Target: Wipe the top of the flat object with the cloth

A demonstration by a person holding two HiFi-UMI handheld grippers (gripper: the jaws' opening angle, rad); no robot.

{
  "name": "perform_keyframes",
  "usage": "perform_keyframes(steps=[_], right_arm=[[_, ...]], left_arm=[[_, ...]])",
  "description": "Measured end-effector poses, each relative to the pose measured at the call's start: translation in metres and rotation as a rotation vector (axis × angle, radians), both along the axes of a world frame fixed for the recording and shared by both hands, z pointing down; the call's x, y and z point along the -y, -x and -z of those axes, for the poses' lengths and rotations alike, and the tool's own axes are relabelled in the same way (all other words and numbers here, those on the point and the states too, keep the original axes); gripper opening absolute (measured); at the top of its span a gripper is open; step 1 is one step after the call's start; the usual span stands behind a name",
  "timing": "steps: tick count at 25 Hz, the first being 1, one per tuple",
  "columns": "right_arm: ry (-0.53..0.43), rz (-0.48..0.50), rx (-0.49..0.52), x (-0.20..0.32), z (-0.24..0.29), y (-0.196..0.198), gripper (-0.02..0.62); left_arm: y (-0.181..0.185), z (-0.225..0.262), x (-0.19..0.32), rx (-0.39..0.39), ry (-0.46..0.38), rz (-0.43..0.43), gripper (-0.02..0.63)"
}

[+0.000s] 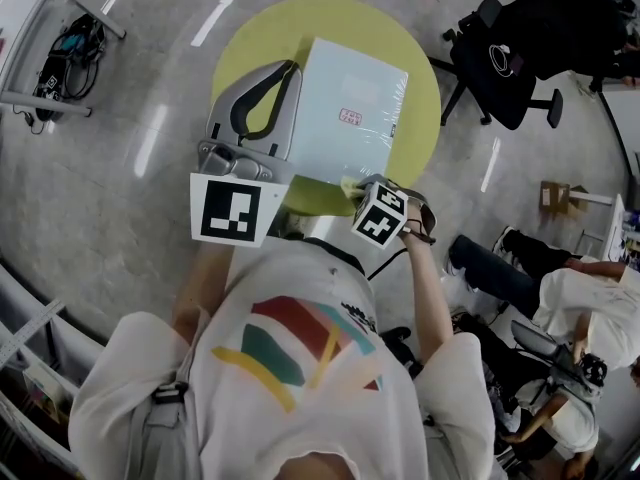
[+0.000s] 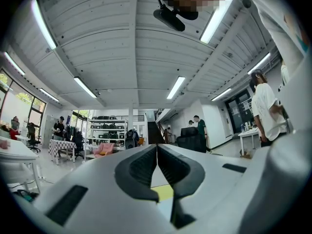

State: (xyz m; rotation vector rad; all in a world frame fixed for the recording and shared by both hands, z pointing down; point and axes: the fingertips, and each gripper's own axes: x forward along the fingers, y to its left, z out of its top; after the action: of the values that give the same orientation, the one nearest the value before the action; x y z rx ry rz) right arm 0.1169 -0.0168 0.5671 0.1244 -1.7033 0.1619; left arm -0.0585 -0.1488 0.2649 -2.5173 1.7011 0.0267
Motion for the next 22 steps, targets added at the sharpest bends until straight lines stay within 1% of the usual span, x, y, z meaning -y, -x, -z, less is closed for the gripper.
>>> perform_keyframes(steps=[2, 5, 9, 14, 18, 22], right_arm=[[-0.018, 0.020, -0.008, 0.005, 0.006, -0.002, 0.026], [-0.093, 0.021, 0.003, 0.032, 0.028, -0.004, 0.026], [-0.242, 0.010, 0.045, 0.092, 0.074, 0.003, 0.026], [-0.390, 0.039, 0.062, 0.168, 0.110, 0.018, 0.026], [-0.449, 0.045, 0.085, 0.225, 0.108, 0.036, 0.026], [-0.471, 0.038, 0.052, 0.269, 0.078, 0.044, 0.026]], left_arm=[[0.001, -0.001, 0.000, 0.001, 0.001, 0.004, 0.017], [0.003, -0.002, 0.000, 0.002, 0.007, 0.014, 0.017], [0.010, -0.005, -0.003, -0.007, 0.010, 0.030, 0.017], [0.013, -0.010, -0.006, -0.016, 0.019, 0.038, 0.017], [0.017, -0.018, -0.006, -0.017, 0.040, 0.052, 0.017], [0.025, -0.028, -0.005, -0.022, 0.069, 0.077, 0.017]])
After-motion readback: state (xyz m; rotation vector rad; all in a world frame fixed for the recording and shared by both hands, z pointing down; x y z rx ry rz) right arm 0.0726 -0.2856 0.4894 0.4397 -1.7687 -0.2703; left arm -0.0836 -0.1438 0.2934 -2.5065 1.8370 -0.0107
